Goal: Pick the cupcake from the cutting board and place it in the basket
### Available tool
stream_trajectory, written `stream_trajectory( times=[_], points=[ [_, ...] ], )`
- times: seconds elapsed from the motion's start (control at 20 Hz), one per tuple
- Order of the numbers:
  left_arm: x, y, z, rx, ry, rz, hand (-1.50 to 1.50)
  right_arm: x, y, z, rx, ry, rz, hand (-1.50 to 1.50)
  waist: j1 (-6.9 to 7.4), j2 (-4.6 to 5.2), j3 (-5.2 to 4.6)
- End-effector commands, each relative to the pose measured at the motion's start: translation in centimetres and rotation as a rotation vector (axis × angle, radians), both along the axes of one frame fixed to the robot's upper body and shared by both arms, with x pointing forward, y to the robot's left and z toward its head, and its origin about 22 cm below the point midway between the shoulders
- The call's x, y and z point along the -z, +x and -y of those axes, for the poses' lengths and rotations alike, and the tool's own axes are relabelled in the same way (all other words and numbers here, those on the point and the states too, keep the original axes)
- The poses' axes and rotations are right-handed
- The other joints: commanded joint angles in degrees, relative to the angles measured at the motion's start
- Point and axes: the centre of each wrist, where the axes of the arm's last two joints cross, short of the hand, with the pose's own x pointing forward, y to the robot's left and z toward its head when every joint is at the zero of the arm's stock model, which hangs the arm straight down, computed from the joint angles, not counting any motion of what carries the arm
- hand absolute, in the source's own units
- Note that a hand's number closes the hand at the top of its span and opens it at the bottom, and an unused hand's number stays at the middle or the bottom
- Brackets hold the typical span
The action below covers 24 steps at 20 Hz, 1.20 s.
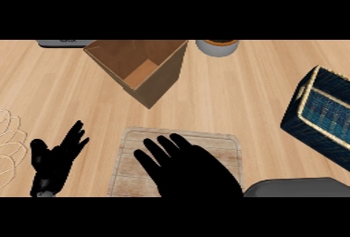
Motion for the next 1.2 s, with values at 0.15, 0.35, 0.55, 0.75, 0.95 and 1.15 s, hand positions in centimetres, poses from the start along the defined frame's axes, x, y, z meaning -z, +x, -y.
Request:
stream_trajectory(
  times=[0.15, 0.35, 0.55, 0.75, 0.95, 1.15],
  points=[
    [2.1, -1.3, -1.3, -0.021, 0.018, -0.167, 0.0, 2.6, -1.0, 0.3, 0.069, -0.067, 0.0, -1.5, 0.0, 0.6, -0.63],
    [3.4, -2.4, -1.4, -0.022, 0.007, -0.157, 0.0, 4.4, -1.0, -0.1, 0.073, -0.044, 0.027, -1.5, 0.21, 0.69, -0.66],
    [1.7, -1.1, -0.3, -0.006, -0.004, -0.169, 0.0, 6.1, -1.3, -0.7, 0.078, -0.048, 0.023, -1.5, 0.28, 0.67, -0.61],
    [1.8, -0.5, -1.3, -0.025, 0.013, -0.173, 0.0, 6.5, -0.8, -0.8, 0.093, -0.011, 0.041, -1.5, 0.21, 0.75, -0.62],
    [2.6, -1.4, -0.2, -0.017, -0.009, -0.161, 0.0, 8.7, -1.9, -1.2, 0.074, -0.044, 0.015, -1.5, 0.4, 0.7, -0.64],
    [3.1, -1.8, 1.1, 0.008, -0.004, -0.157, 0.0, 8.8, -0.5, -2.8, 0.081, -0.106, 0.021, -1.5, 0.79, 0.79, -0.68]
  ],
)
